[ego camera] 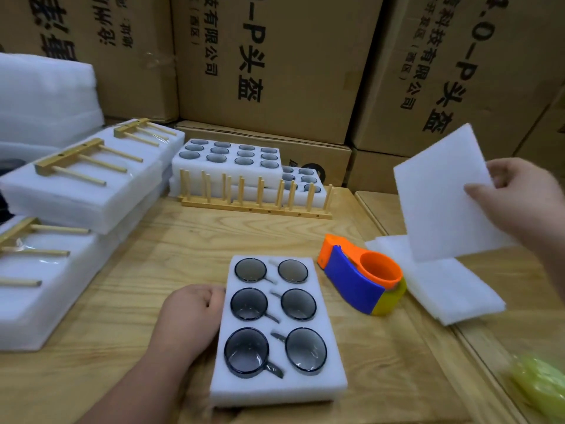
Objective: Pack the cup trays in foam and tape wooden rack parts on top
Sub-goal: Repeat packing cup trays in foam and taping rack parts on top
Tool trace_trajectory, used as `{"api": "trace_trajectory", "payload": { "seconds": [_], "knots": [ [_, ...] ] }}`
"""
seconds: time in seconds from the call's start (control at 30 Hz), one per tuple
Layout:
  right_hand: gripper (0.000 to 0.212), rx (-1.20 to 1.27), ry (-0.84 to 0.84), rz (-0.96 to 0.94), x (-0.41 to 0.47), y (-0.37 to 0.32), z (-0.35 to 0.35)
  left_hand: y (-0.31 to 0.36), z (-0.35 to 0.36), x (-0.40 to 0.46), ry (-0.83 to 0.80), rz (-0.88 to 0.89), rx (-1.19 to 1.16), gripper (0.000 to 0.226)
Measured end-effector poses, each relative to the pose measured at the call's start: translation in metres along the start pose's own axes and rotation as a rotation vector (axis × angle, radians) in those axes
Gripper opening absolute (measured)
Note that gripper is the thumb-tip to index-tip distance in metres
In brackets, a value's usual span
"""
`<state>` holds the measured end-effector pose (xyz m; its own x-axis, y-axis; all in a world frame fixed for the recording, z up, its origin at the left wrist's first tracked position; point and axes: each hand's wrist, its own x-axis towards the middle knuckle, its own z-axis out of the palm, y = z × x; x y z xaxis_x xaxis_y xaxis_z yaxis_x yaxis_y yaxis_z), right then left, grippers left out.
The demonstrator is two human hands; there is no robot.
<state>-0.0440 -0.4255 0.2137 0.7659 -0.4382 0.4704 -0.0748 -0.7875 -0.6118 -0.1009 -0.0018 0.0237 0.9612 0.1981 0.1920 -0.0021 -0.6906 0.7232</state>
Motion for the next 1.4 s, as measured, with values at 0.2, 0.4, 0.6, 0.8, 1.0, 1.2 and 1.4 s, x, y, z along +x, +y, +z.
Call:
{"api": "trace_trajectory", "payload": {
  "seconds": [0.2, 0.4, 0.6, 0.8, 1.0, 1.2, 1.4],
  "knots": [
    [0.019, 0.265, -0.034, -0.157, -0.046, -0.06, 0.013, -0.002, 0.001, 0.0, 0.031, 0.001, -0.028, 0.036],
    [0.018, 0.567, -0.086, -0.276, -0.084, -0.097, 0.036, -0.006, 0.002, 0.002, 0.009, -0.03, -0.052, 0.043],
    [0.015, 0.787, -0.126, -0.232, -0.11, -0.101, 0.071, -0.008, 0.003, 0.002, 0.018, -0.029, -0.046, 0.041],
    [0.032, 0.792, -0.241, -0.249, -0.149, -0.081, 0.103, -0.01, 0.003, 0.004, 0.009, -0.034, -0.044, 0.041],
    [0.026, 0.849, -0.313, -0.201, -0.17, -0.066, 0.122, -0.011, 0.004, 0.006, 0.006, -0.012, -0.013, 0.04],
    [0.027, 0.903, -0.424, -0.152, -0.19, -0.049, 0.138, -0.013, 0.002, 0.005, -0.059, -0.026, -0.007, 0.032],
    [0.05, 0.7, -0.473, -0.214, -0.204, -0.024, 0.145, -0.013, 0.005, 0.005, -0.016, -0.026, -0.068, 0.043]
  ]
}}
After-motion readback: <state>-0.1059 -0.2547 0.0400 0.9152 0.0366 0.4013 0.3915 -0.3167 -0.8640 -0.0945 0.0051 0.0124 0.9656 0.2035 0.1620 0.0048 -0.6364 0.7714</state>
